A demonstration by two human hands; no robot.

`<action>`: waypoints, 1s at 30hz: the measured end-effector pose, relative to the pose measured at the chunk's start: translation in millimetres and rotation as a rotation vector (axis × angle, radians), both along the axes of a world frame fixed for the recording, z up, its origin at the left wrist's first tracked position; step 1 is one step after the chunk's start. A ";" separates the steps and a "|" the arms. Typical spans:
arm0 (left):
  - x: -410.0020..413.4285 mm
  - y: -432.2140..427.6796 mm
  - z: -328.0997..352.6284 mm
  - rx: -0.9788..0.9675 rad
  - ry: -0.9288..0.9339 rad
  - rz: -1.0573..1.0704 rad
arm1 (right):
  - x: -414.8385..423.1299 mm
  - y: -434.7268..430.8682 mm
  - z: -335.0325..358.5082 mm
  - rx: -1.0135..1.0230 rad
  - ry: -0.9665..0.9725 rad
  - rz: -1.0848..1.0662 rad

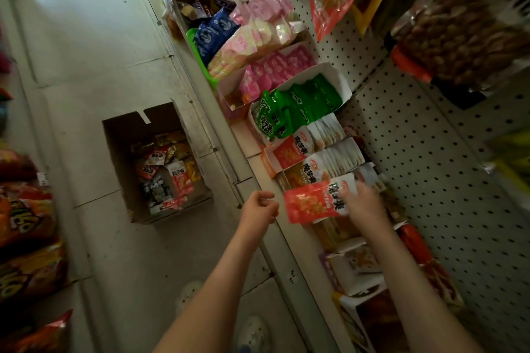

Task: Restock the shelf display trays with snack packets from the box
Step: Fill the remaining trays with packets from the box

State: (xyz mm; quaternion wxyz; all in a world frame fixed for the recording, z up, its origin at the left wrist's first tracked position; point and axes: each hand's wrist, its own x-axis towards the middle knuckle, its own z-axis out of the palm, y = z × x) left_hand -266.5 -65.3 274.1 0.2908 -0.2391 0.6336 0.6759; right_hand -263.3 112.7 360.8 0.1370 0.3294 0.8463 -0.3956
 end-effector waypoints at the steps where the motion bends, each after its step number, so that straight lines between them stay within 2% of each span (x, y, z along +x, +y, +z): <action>1: 0.3 2.2 -2.5 -0.030 -0.015 -0.033 | 0.3 5.9 -2.4 0.144 0.019 -0.002; 3: 0.0 10.9 -5.3 -0.063 -0.028 -0.087 | 2.6 21.8 -8.8 0.316 0.074 -0.028; 8: -4.4 31.5 -1.1 0.006 0.055 -0.171 | -2.4 35.9 -22.3 0.523 0.153 0.091; 13: -8.5 55.3 -2.9 -0.009 0.105 -0.315 | -5.0 41.8 -54.1 0.589 -0.006 0.252; 16: -11.4 60.2 -7.2 -0.060 0.103 -0.353 | -9.8 41.6 -63.4 0.707 -0.134 0.331; 22: -19.5 62.3 -16.2 -0.132 0.126 -0.400 | -27.1 51.7 -75.4 0.863 -0.149 0.321; 27: -22.4 63.1 -16.9 -0.167 0.149 -0.439 | -17.8 52.7 -83.1 0.933 -0.048 0.311; 30: -26.4 50.4 -11.7 -0.201 0.192 -0.404 | -9.6 43.8 -83.5 0.882 0.159 0.232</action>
